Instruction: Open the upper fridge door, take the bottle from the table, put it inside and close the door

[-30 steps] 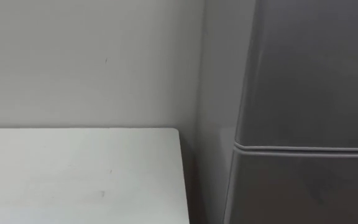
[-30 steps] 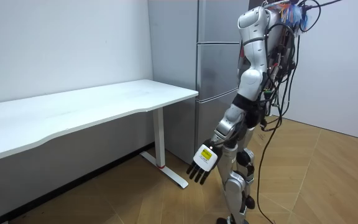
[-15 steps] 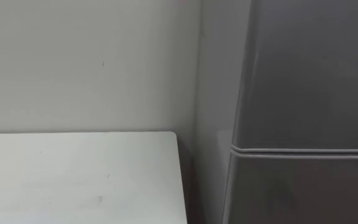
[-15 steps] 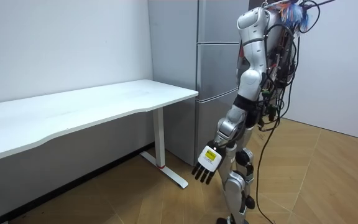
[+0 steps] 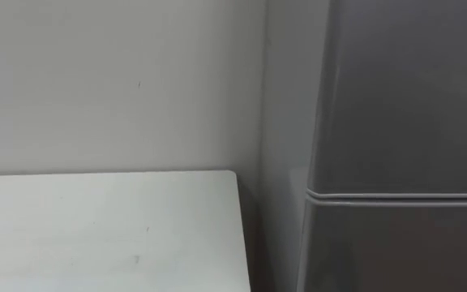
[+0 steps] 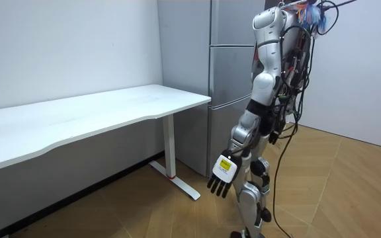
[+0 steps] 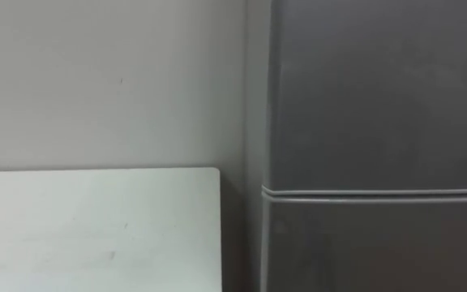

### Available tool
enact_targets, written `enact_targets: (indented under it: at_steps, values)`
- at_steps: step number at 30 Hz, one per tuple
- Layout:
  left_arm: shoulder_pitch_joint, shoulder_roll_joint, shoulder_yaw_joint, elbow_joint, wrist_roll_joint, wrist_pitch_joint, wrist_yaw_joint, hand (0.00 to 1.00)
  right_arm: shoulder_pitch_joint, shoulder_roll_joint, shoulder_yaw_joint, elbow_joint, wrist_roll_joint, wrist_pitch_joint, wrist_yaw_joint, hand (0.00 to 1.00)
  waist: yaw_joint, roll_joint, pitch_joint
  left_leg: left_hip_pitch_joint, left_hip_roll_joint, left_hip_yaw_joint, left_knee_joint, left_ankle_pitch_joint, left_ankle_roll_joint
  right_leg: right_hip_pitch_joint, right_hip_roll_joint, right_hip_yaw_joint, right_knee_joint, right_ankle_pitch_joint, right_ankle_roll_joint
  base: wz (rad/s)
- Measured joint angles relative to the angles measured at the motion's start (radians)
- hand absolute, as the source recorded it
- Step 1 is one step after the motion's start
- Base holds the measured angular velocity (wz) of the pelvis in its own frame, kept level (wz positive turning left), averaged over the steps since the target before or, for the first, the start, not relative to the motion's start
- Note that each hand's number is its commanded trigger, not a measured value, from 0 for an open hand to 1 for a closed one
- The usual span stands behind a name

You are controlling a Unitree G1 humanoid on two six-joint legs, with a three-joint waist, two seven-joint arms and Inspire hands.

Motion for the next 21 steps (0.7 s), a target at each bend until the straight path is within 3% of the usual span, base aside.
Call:
enact_targets:
  at_steps: [9,21]
  values:
    - [-0.042,0.003,0.0,0.025,0.024,0.03,0.0,0.0,-0.018,-0.022,0.011,0.015,-0.007,0.038,0.096,0.0,0.017,0.001,0.0027,-0.019,0.001,-0.007,0.01,0.0,0.0,-0.007,-0.001,-0.005,0.002,0.0,0.0,0.01]
    - [-0.053,0.005,-0.001,0.03,0.057,0.036,0.0,0.0,-0.022,-0.019,0.01,0.016,-0.05,0.041,0.129,0.0,0.016,-0.014,0.0046,-0.03,0.001,-0.013,0.028,0.0,0.0,-0.001,-0.006,-0.025,-0.013,0.0,0.0,0.04]
